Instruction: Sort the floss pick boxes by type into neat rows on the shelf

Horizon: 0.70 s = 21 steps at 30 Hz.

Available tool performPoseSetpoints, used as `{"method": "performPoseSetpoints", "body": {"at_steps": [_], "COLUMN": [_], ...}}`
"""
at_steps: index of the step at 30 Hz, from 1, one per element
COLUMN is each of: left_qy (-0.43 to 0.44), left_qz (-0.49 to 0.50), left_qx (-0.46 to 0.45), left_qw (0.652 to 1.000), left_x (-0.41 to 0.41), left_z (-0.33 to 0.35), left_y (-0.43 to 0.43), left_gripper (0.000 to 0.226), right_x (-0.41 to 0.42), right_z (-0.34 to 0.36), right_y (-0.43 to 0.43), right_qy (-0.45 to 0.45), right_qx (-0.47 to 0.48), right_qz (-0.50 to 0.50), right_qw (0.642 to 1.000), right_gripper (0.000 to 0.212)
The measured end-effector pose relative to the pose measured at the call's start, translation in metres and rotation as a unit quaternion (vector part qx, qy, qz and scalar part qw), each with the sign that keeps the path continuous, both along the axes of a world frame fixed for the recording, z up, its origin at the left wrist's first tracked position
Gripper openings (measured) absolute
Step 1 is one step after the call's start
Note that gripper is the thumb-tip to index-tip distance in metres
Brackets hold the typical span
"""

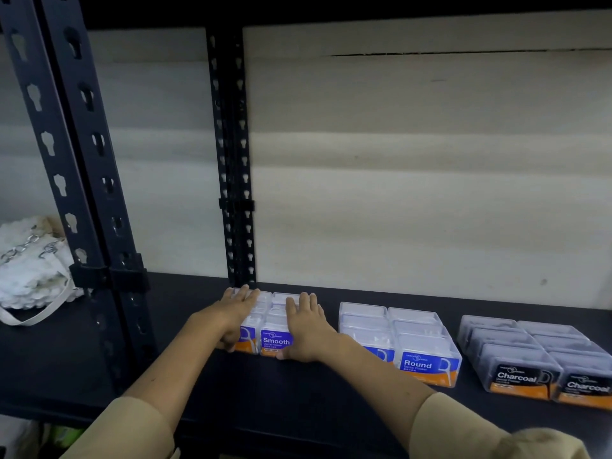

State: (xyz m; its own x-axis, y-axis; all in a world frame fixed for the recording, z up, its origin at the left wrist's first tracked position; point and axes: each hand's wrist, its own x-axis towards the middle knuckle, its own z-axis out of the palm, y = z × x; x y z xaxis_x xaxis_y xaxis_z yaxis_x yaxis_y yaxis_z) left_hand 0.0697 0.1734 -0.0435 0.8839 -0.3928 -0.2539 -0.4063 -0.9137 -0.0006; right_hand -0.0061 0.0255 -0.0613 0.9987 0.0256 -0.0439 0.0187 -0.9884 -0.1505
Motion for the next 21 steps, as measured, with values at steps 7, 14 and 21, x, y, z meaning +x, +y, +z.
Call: {"method": "performPoseSetpoints", "body": {"at_steps": [7, 14, 21], "left_qy": [-0.002, -0.012, -0.037], "left_qz": [-0.002, -0.001, -0.015], "left_qx": [0.005, 0.015, 0.019], "left_qw": [1.000, 1.000, 0.999], "left_x": [0.008, 0.005, -0.004], "left_z": [-0.002, -0.002, 0.000], "left_y": [0.000, -0.004, 0.000], "left_gripper": [0.121, 0.118, 0.115], "right_x": [0.005, 0.006, 0.006], "right_z": [0.000, -0.001, 0.002], "right_y": [-0.001, -0.002, -0.005], "right_qy": [-0.012, -0.011, -0.008], "right_qx": [0.000, -0.031, -0.074], "right_qz": [0.008, 0.014, 0.011], "right_qw": [1.000, 0.999, 0.997], "right_gripper": [0.106, 0.106, 0.108]}}
